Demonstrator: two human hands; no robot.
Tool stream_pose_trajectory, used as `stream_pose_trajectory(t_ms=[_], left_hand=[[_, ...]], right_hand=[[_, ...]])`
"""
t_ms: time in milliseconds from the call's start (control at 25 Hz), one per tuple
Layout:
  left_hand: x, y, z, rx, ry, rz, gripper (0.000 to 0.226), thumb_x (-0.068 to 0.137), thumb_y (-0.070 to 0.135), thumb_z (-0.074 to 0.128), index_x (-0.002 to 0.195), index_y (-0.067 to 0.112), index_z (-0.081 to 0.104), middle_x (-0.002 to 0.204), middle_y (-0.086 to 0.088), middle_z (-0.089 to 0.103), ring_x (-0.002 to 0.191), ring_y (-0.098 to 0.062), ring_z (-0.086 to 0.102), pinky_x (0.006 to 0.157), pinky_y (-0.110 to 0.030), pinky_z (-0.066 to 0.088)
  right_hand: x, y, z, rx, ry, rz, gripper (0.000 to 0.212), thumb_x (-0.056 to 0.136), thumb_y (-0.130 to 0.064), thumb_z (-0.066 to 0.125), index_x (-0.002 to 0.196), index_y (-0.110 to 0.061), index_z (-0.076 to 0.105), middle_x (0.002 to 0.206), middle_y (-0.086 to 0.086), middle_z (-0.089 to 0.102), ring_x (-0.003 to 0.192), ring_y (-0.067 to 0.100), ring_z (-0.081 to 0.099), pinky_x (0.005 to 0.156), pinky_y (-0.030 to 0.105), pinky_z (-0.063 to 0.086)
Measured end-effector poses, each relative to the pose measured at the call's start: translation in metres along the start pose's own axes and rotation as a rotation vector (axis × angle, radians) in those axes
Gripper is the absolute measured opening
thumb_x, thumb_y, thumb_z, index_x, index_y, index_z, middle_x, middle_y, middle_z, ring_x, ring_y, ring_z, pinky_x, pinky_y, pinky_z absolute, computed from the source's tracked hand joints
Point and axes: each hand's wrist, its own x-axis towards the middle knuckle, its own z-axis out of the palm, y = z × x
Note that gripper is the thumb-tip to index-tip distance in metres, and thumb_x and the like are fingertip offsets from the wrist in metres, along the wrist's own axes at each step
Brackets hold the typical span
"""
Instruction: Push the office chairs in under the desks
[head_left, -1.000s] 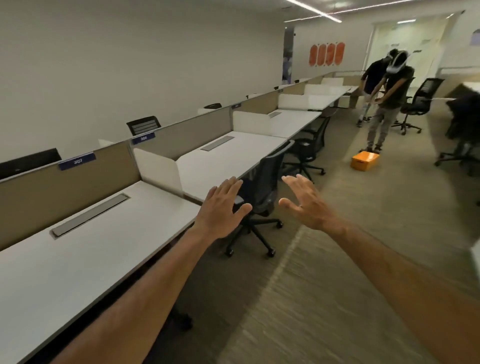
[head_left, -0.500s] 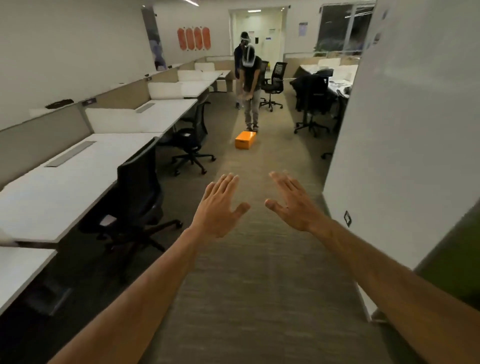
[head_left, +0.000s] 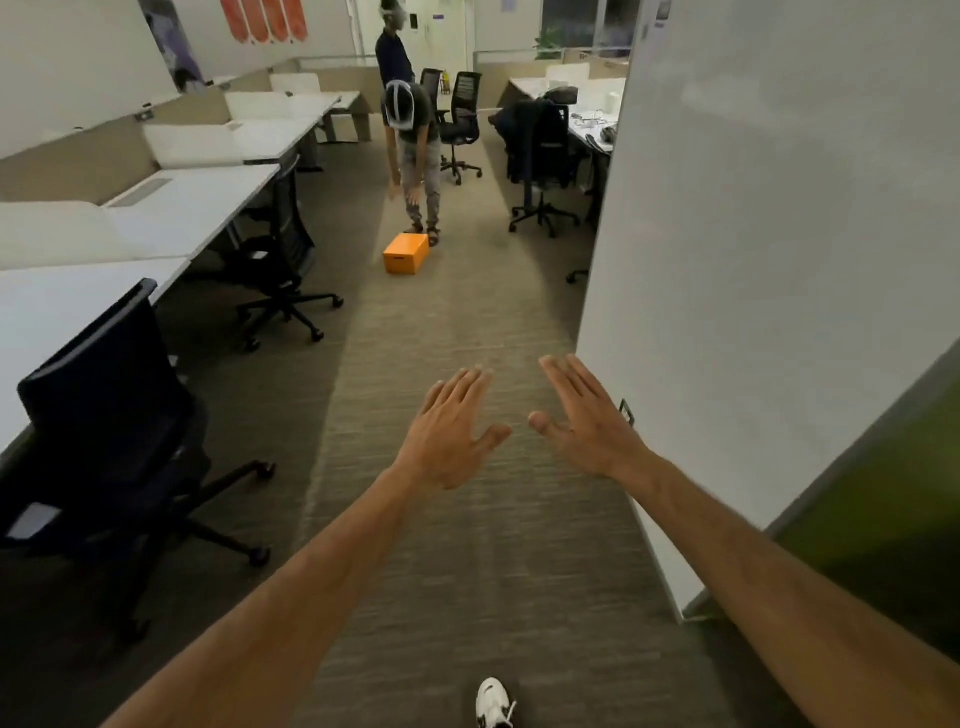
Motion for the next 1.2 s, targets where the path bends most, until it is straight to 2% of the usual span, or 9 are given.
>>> stream_pose_trajectory(t_ms=[160, 200, 360, 520, 680, 840, 1000, 1080, 1200], left_hand=[[0.127, -0.044, 0.04, -0.047, -0.027, 0.022, 0.077, 0.102, 0.061, 0.041, 0.161, 0.017, 0.019, 0.168, -0.005, 0.021, 0.156, -0.019, 0.012, 0.127, -0.04, 0.01], [0.132, -0.044, 0.041, -0.051, -0.022, 0.027, 0.077, 0.102, 0.06, 0.042, 0.161, 0.017, 0.02, 0.168, -0.005, 0.022, 0.155, -0.019, 0.013, 0.126, -0.041, 0.011], [0.235, -0.084, 0.065, -0.113, -0.057, 0.008, 0.077, 0.102, 0.062, 0.041, 0.161, 0.018, 0.02, 0.168, -0.004, 0.023, 0.155, -0.018, 0.016, 0.126, -0.042, 0.013], [0.3, -0.128, 0.082, -0.106, -0.07, -0.008, 0.08, 0.1, 0.069, 0.035, 0.161, 0.019, 0.021, 0.168, -0.003, 0.024, 0.155, -0.019, 0.017, 0.125, -0.043, 0.015], [0.395, -0.187, 0.101, -0.102, -0.07, -0.056, 0.077, 0.101, 0.064, 0.04, 0.161, 0.018, 0.023, 0.166, -0.004, 0.028, 0.154, -0.021, 0.02, 0.125, -0.04, 0.015], [0.491, -0.238, 0.104, -0.071, -0.019, -0.129, 0.075, 0.102, 0.062, 0.042, 0.16, 0.018, 0.026, 0.166, -0.004, 0.028, 0.153, -0.019, 0.021, 0.123, -0.032, 0.01], [0.576, -0.288, 0.094, -0.064, 0.014, -0.204, 0.073, 0.102, 0.062, 0.042, 0.159, 0.019, 0.028, 0.165, -0.002, 0.031, 0.153, -0.016, 0.021, 0.123, -0.033, 0.013], [0.609, -0.316, 0.091, -0.05, 0.018, -0.264, 0.073, 0.103, 0.061, 0.041, 0.16, 0.019, 0.027, 0.166, -0.002, 0.029, 0.153, -0.016, 0.02, 0.125, -0.036, 0.014], [0.655, -0.362, 0.089, -0.057, 0.022, -0.314, 0.074, 0.103, 0.063, 0.038, 0.161, 0.019, 0.023, 0.167, -0.002, 0.026, 0.154, -0.016, 0.017, 0.125, -0.041, 0.017]], right_hand=[[0.096, 0.065, 0.013, -0.011, -0.02, 0.054, 0.078, 0.102, -0.059, 0.041, 0.162, -0.027, 0.003, 0.17, -0.006, -0.001, 0.154, 0.009, -0.013, 0.126, 0.04, 0.002], [0.094, 0.066, 0.014, -0.011, -0.017, 0.078, 0.078, 0.102, -0.06, 0.041, 0.162, -0.028, 0.002, 0.17, -0.007, -0.001, 0.154, 0.009, -0.013, 0.125, 0.04, 0.002], [0.19, 0.127, 0.016, 0.009, -0.063, 0.137, 0.078, 0.102, -0.059, 0.04, 0.162, -0.027, 0.002, 0.17, -0.007, -0.004, 0.154, 0.01, -0.014, 0.127, 0.044, 0.005], [0.268, 0.17, 0.031, 0.022, -0.103, 0.138, 0.078, 0.101, -0.06, 0.04, 0.162, -0.031, 0.0, 0.17, -0.007, -0.005, 0.154, 0.009, -0.014, 0.126, 0.046, 0.006], [0.382, 0.224, 0.058, 0.052, -0.147, 0.093, 0.079, 0.1, -0.061, 0.042, 0.161, -0.032, 0.001, 0.171, -0.006, 0.001, 0.155, 0.012, -0.01, 0.126, 0.048, 0.01], [0.508, 0.273, 0.073, 0.091, -0.114, 0.039, 0.078, 0.099, -0.06, 0.045, 0.161, -0.032, 0.006, 0.17, -0.006, 0.008, 0.155, 0.011, -0.005, 0.125, 0.043, 0.009], [0.635, 0.292, 0.084, 0.141, -0.124, -0.042, 0.079, 0.099, -0.058, 0.049, 0.161, -0.026, 0.012, 0.169, -0.002, 0.015, 0.155, 0.013, 0.0, 0.126, 0.042, 0.011], [0.685, 0.293, 0.094, 0.147, -0.161, -0.086, 0.083, 0.096, -0.065, 0.045, 0.161, -0.026, 0.012, 0.169, -0.002, 0.015, 0.155, 0.012, -0.003, 0.126, 0.041, 0.011], [0.76, 0.302, 0.109, 0.176, -0.178, -0.145, 0.088, 0.089, -0.078, 0.031, 0.161, -0.031, 0.01, 0.169, -0.008, 0.012, 0.149, -0.001, -0.011, 0.122, 0.033, 0.006]])
